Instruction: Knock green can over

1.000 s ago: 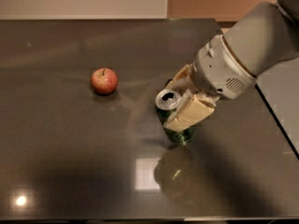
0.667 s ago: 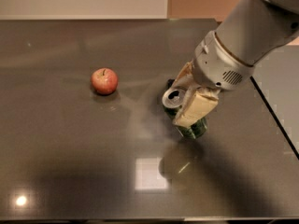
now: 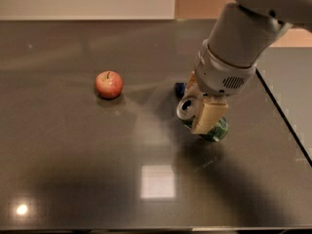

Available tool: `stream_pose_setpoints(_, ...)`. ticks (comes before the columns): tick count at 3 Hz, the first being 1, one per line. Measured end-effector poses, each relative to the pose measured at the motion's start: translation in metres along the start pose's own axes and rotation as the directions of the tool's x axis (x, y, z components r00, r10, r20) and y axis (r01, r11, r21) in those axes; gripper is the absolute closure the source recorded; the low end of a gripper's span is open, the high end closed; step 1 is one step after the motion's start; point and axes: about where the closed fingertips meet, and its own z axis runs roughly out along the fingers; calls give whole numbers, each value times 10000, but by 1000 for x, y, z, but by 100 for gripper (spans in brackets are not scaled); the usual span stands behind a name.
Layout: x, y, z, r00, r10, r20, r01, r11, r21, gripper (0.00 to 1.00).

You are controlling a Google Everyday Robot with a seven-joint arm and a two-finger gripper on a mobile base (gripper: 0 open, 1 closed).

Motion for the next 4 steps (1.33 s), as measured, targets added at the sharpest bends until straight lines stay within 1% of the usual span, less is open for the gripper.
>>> stream_pose_setpoints(1,3,3,9,9971,-419,-634,403,9988,-260,59)
stream_pose_setpoints(2,3,7,17,9923,-733,-993,684,9963,-520,37)
stream_pose_setpoints(3,1,10,23,9883,-945,-1200,866,9938,-696,13)
stream_pose_setpoints(4,-1,11,25,9865,-1035,-1270,943,9926,-767,0)
